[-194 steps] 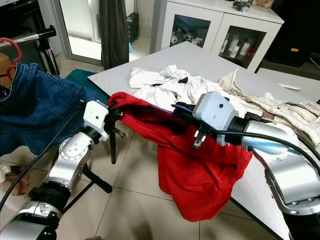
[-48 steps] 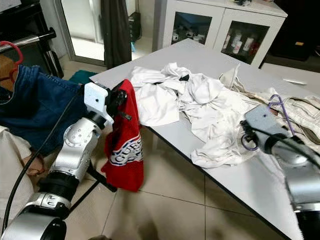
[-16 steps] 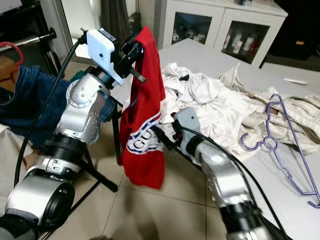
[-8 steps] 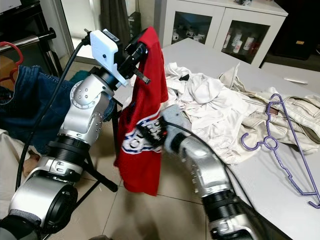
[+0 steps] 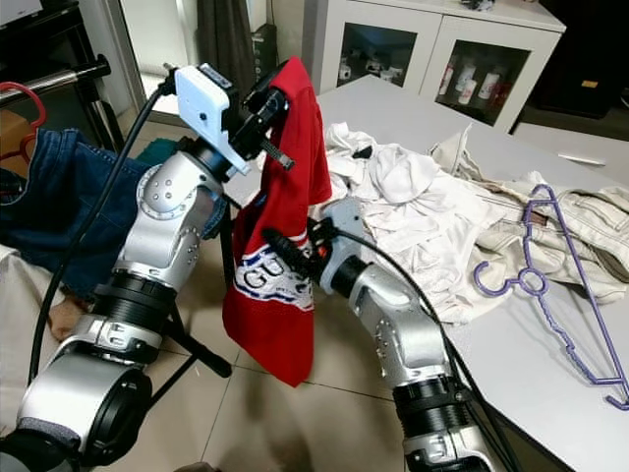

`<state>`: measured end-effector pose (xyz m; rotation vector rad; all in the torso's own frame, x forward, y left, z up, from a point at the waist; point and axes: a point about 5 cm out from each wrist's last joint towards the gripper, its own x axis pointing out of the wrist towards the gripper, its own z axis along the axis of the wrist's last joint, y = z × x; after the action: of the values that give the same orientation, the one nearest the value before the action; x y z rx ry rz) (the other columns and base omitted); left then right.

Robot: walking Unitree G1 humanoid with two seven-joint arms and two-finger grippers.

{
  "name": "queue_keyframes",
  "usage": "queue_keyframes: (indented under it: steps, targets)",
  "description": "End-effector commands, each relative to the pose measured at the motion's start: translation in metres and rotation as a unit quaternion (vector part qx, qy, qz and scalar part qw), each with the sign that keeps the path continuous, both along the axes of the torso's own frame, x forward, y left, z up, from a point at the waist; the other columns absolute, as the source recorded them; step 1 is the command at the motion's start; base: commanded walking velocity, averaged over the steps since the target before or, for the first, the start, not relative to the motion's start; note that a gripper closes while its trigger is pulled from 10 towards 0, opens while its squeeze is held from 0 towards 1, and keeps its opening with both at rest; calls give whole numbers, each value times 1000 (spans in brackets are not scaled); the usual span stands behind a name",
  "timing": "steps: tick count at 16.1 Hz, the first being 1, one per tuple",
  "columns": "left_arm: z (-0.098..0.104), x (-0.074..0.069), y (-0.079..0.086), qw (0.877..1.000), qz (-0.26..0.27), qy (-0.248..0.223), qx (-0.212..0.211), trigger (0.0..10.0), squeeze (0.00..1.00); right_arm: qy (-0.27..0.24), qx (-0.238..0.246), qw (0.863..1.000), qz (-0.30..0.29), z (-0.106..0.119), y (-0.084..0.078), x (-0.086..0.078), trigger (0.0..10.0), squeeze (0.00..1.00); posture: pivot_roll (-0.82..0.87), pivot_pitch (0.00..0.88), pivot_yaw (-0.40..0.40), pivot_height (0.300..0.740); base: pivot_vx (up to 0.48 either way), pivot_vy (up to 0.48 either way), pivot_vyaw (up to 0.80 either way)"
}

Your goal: Hang hanger

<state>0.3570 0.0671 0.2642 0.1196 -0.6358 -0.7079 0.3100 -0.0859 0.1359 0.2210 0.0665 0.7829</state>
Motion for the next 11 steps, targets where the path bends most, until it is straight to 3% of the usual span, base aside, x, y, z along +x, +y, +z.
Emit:
queue_keyframes:
  steps: [1,4,11]
  targets:
    - [7,-4,-4,1000,-5,-13,-7,0,0,-3,18,1000,-13,2,-7,-1,0,0,-20,0,-30,740,0,0,0]
    - [7,-3,-3,1000,-4,-11,-9,0,0,-7,28,1000,1,3,-5,-7,0,0,-21,0,-30,740,0,0,0]
    - [8,-3,-3,1000,-1,-10,-10,0,0,-13,23,999,-35,4,-12,-1,0,0,-22,0,-28,740,0,0,0]
